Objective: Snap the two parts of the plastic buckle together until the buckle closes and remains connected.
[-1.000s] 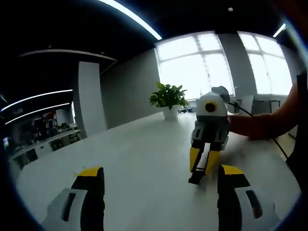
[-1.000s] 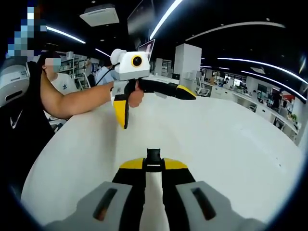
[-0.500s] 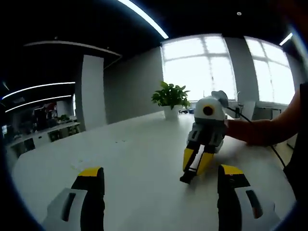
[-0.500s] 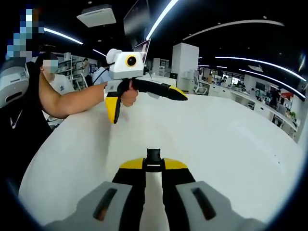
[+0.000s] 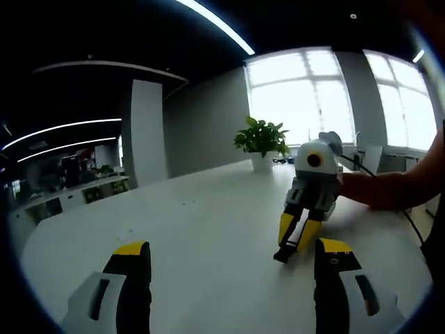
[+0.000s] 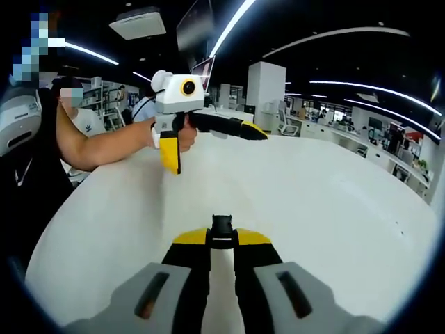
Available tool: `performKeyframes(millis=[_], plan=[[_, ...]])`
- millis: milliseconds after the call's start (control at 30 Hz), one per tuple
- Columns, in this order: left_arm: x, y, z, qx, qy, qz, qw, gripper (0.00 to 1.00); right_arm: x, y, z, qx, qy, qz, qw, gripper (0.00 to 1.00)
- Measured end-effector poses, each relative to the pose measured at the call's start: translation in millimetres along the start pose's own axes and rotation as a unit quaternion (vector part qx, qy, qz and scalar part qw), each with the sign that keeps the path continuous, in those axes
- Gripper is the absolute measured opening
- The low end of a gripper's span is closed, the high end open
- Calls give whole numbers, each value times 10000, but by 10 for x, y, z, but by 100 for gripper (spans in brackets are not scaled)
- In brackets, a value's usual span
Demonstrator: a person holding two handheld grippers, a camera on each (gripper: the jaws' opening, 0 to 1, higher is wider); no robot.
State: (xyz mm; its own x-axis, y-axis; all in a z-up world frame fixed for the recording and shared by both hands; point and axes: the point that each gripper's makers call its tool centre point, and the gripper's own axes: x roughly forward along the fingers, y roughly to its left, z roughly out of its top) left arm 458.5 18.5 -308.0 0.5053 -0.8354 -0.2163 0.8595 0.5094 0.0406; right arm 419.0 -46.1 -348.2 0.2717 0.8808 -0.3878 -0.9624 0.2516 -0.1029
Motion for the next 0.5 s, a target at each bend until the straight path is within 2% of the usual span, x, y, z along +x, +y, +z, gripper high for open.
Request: performKeyframes(millis=[500], plan=[[7, 50, -45, -73, 25, 116, 9999, 99, 75, -231, -17, -6, 61, 61, 10000, 10]])
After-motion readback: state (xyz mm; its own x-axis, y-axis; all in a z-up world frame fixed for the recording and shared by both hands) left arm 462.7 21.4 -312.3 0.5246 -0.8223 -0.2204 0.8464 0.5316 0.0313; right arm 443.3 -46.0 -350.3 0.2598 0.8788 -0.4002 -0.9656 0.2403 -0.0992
